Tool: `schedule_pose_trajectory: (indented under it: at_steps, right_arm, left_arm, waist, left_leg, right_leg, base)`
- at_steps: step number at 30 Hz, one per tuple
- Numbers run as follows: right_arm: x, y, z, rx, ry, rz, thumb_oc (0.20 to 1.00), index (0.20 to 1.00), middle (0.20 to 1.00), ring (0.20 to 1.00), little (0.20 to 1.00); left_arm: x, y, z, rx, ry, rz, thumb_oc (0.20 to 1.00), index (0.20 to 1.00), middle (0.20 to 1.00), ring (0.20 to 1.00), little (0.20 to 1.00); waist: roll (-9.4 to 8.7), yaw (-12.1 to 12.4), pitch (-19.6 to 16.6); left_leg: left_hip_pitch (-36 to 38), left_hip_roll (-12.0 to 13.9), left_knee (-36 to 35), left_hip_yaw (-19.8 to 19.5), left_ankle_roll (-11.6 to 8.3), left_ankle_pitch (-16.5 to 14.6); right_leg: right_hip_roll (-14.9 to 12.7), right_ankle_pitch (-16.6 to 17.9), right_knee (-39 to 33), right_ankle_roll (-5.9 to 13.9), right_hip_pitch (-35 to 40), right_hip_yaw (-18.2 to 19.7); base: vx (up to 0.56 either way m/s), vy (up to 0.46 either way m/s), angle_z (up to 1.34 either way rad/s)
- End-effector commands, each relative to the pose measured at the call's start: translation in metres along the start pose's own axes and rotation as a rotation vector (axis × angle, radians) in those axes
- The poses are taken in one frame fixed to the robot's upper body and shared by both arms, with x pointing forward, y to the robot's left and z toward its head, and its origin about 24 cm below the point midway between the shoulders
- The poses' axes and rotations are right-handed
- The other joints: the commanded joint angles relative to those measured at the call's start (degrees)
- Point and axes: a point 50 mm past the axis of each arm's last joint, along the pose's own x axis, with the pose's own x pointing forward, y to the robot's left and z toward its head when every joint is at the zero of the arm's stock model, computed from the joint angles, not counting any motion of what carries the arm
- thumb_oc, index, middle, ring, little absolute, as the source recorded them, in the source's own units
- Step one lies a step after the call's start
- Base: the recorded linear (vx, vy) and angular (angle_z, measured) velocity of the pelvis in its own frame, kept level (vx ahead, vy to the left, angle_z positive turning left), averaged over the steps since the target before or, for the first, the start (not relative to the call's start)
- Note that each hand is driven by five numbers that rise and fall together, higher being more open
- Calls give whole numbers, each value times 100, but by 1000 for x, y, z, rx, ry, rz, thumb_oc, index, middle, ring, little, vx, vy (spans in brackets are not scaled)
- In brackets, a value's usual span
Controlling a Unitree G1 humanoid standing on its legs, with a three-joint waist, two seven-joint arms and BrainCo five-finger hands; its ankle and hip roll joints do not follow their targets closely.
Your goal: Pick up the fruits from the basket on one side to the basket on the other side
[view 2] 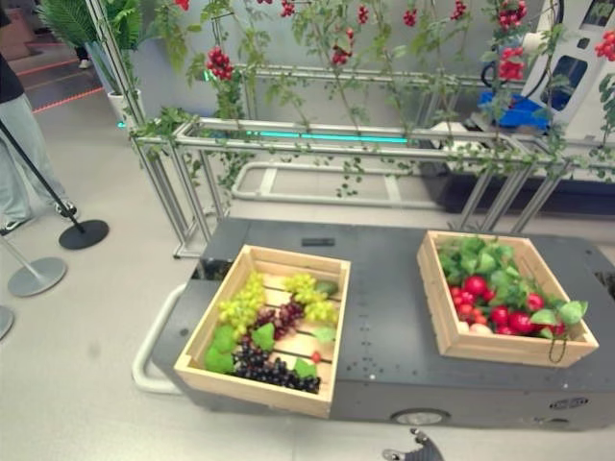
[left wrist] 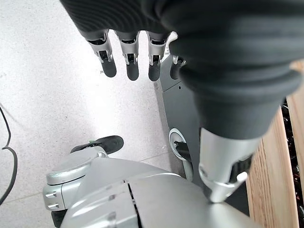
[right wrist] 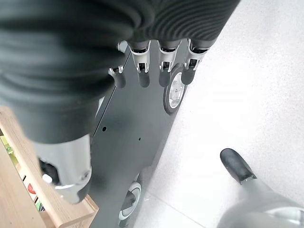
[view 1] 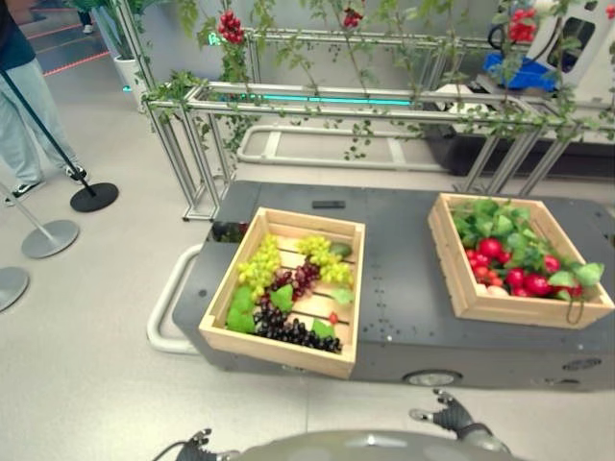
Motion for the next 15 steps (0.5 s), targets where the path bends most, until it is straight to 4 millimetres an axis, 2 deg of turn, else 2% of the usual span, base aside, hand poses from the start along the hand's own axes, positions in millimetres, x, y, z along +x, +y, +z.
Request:
schedule_pose_trajectory:
  at_steps: [1, 15]
  right_arm:
    - [9, -13, 29, -58, -64, -36, 1000, 1000, 1000, 1000, 1000]
    - [8, -19, 25, -72, -53, -48, 1000, 1000, 1000, 1000, 1000]
  left_arm:
    - [4, -24, 15, -23, -56, -75, 1000, 1000, 1000, 1000, 1000]
    - [-5, -22, 20, -36, -154, -122, 1000, 1000, 1000, 1000, 1000]
  waist:
    - [-80, -47, -122]
    - [-59, -11, -67]
  left_leg:
    - [-210, -305, 63, 263, 165, -70]
    - [-184, -289, 79, 237, 188, -97]
  right_leg:
    - [60, 44, 162, 226, -256, 143]
    - [52, -3, 229, 230, -257, 143]
  base:
    - [0, 0, 0]
    - [0, 0, 0]
